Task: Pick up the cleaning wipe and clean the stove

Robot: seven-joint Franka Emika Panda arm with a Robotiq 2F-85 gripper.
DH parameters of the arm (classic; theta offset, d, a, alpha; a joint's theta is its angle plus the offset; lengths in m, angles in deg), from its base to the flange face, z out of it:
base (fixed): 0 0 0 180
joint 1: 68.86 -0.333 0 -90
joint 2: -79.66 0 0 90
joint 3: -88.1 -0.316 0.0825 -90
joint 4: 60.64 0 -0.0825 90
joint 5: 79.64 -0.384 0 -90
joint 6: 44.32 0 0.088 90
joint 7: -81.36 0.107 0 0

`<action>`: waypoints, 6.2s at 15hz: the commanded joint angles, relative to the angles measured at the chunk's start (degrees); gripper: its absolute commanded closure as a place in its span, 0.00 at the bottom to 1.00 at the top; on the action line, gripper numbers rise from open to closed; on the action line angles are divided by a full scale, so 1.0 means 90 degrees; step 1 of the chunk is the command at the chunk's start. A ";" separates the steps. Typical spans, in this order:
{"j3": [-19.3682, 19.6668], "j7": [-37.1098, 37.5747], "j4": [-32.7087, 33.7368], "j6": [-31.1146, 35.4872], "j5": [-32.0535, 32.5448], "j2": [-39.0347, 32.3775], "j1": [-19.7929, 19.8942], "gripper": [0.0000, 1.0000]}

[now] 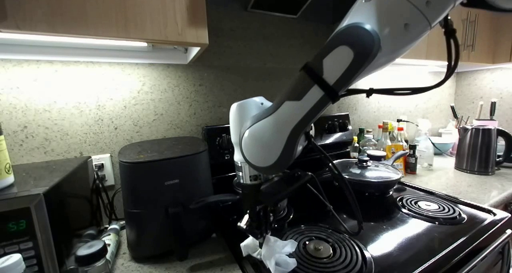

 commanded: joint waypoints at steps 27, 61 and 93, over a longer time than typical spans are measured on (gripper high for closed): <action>0.1206 0.1686 0.0106 -0.0729 0.1447 0.0526 0.0140 1.00; 0.2824 0.7425 -0.0547 0.0168 0.2719 -0.0503 0.0417 1.00; 0.2161 0.6277 0.1513 -0.0087 0.2022 -0.1425 0.0922 1.00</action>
